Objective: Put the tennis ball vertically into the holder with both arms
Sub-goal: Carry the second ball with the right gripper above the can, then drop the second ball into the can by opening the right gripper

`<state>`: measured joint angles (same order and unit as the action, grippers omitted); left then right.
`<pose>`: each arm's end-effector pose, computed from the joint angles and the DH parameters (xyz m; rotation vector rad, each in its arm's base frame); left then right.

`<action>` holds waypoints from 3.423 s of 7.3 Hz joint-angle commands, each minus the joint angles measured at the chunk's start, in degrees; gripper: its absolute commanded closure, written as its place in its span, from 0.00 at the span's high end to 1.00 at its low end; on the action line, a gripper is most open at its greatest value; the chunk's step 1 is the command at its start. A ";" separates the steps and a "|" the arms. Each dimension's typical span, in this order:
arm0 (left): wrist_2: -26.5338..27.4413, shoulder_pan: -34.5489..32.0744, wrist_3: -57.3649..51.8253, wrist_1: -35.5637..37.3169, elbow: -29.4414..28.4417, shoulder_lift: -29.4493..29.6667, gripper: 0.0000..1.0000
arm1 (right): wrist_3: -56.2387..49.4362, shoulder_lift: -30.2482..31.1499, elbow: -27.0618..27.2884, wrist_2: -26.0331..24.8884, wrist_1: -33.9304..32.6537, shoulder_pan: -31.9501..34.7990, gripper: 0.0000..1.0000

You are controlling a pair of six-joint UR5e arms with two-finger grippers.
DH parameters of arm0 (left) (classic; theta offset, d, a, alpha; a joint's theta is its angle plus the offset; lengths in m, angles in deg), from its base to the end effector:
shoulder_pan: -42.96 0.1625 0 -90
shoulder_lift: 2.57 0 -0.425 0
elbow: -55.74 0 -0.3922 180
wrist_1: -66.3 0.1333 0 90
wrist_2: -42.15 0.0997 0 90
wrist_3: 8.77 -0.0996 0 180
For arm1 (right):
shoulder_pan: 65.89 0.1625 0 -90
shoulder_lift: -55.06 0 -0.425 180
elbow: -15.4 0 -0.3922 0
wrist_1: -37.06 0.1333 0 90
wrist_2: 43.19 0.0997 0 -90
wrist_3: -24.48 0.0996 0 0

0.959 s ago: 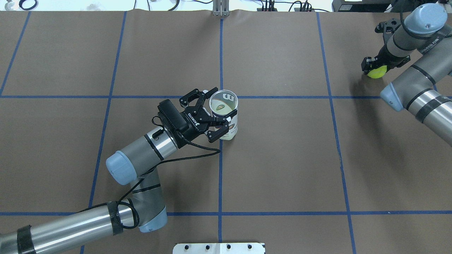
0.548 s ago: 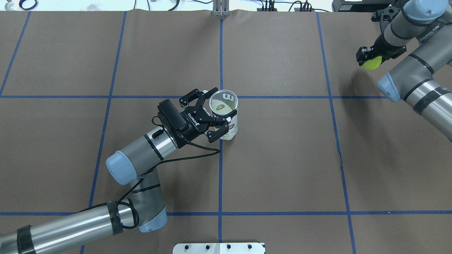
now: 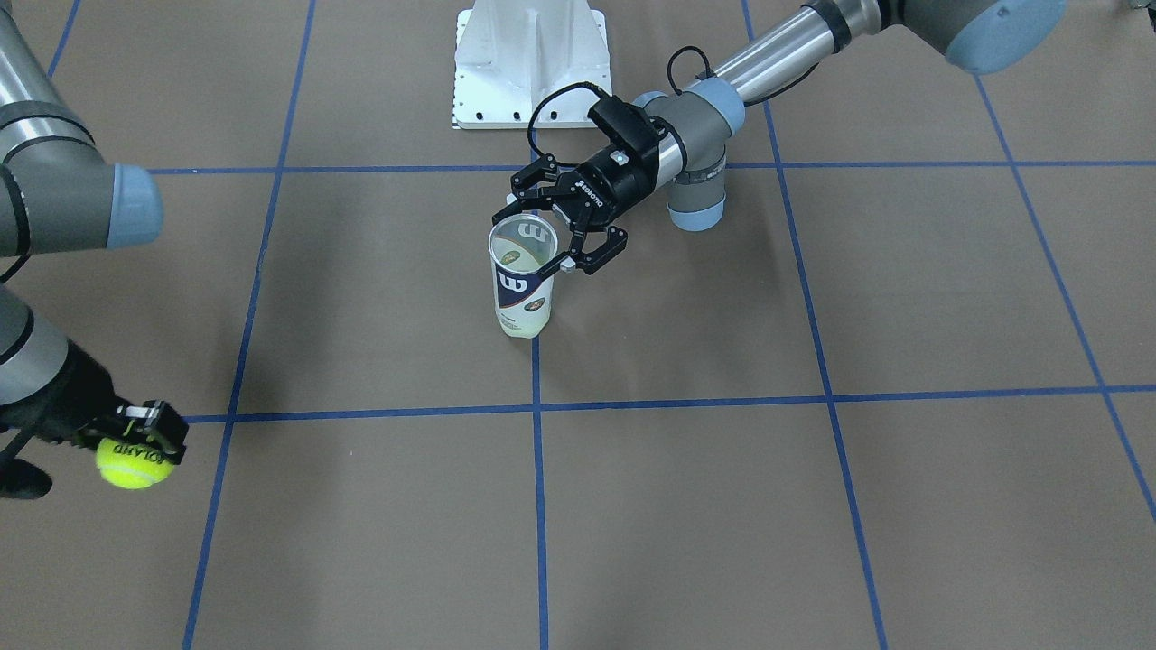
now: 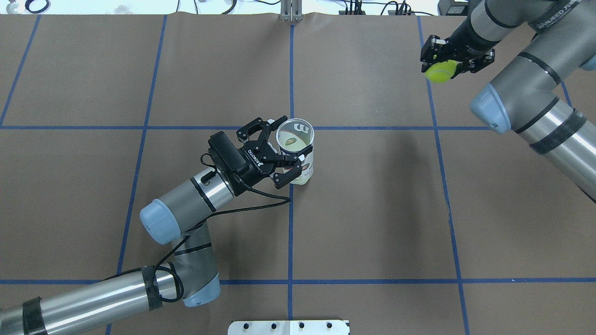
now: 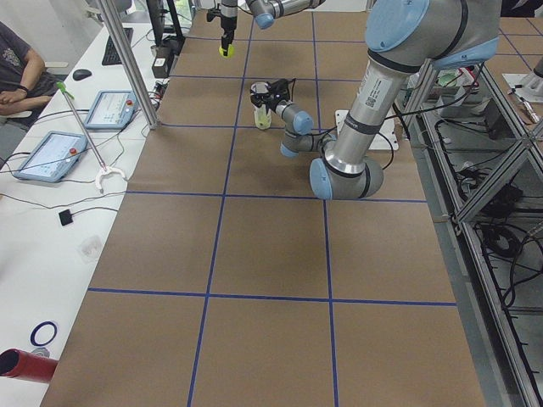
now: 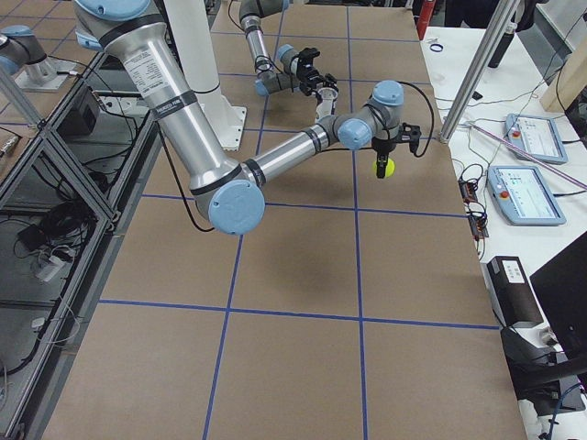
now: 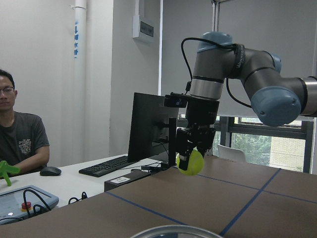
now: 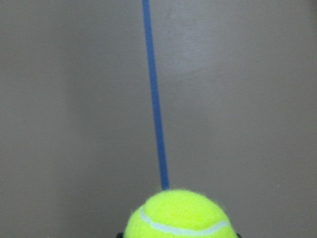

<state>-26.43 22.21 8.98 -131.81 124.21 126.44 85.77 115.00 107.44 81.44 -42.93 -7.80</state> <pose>0.5561 -0.3921 0.2399 1.6919 1.3193 0.1131 -0.2912 -0.6127 0.3159 0.0703 -0.9142 0.2545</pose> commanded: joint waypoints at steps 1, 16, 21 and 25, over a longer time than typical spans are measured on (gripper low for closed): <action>0.03 0.01 0.01 0.00 0.00 0.01 0.88 | 15.38 -1.65 9.44 0.17 -0.43 -6.56 0.00; 0.03 0.01 -0.08 0.09 -0.18 0.10 0.88 | 30.74 -11.51 13.34 -10.47 -5.26 -21.71 0.47; 0.03 0.01 0.01 0.09 -0.26 0.01 0.88 | 30.56 -11.52 14.99 -10.56 -7.27 -21.53 0.99; 0.03 0.01 0.09 -0.09 0.52 0.01 0.99 | 24.69 -4.67 23.18 -6.71 -13.61 -14.70 0.99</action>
<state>-26.40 22.21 8.98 -131.82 124.27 126.46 112.87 107.99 129.35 72.74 -56.13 -24.91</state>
